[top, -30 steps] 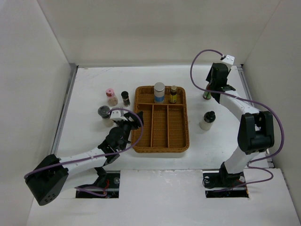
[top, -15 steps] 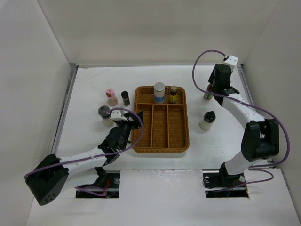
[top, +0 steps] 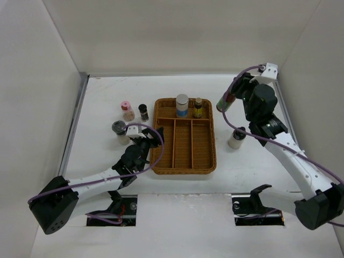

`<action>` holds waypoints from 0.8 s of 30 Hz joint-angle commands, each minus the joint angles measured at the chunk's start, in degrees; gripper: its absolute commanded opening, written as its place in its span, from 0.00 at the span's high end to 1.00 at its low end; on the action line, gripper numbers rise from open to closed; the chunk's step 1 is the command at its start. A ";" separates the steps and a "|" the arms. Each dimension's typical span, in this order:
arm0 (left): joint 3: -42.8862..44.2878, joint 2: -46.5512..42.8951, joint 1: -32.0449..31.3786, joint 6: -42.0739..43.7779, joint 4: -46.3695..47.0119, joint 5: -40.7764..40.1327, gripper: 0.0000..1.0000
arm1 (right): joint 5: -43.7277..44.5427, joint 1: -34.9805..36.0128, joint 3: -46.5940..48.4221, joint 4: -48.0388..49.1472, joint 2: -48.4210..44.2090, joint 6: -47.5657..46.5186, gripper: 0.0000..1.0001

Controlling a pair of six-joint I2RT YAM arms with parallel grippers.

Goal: Organize the condiment bottles

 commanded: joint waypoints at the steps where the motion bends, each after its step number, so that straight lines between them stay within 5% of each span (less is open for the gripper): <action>1: 2.56 -0.53 -0.41 -0.66 2.53 0.09 0.32 | -0.44 2.31 -1.41 3.73 -2.47 0.19 0.78; 13: 6.69 -2.73 -0.41 -0.66 -3.27 -1.75 0.33 | -1.06 13.48 -8.79 9.25 -2.66 1.16 0.78; 24: 18.99 -8.62 3.54 -3.03 -25.85 -3.25 0.33 | -1.41 16.38 -14.50 17.52 2.53 0.46 0.78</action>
